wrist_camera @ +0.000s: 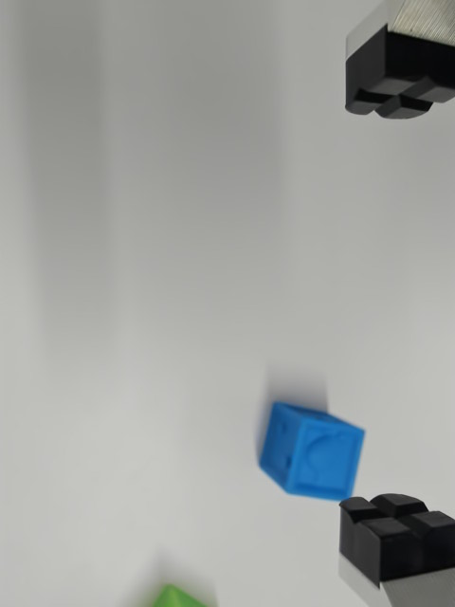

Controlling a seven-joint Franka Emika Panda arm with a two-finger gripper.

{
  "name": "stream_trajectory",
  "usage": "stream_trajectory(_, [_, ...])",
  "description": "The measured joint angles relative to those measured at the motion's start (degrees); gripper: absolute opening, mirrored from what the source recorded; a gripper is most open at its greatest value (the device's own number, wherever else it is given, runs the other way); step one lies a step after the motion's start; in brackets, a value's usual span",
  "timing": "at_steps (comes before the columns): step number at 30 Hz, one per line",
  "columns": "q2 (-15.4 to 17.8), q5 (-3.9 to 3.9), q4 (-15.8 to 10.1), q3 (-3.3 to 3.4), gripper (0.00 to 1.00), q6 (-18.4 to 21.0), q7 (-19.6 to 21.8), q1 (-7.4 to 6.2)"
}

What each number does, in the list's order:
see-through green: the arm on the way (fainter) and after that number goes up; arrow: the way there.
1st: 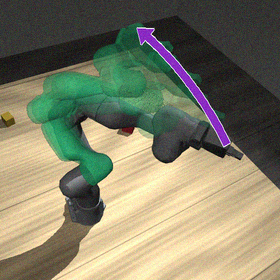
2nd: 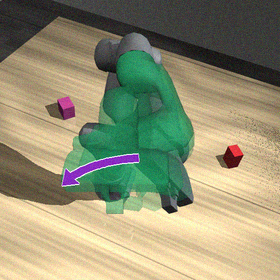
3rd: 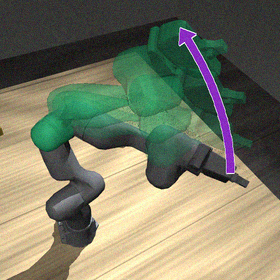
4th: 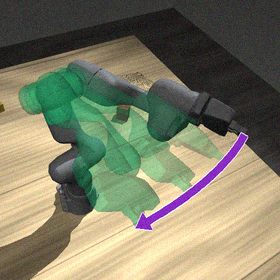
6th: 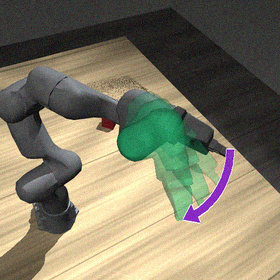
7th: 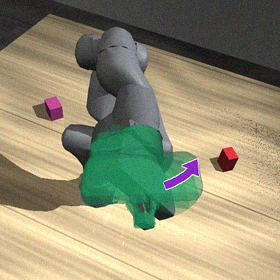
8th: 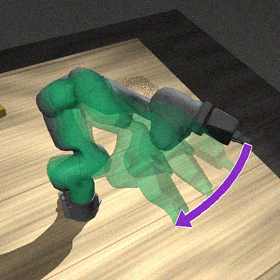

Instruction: Stack cube

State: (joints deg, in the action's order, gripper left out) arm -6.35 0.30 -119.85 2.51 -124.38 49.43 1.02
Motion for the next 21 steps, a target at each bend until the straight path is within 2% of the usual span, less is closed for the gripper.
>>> stream_trajectory(21, [0.4,0.00,-8.4,-0.90,1.00,-8.4,5.7,-2.38])
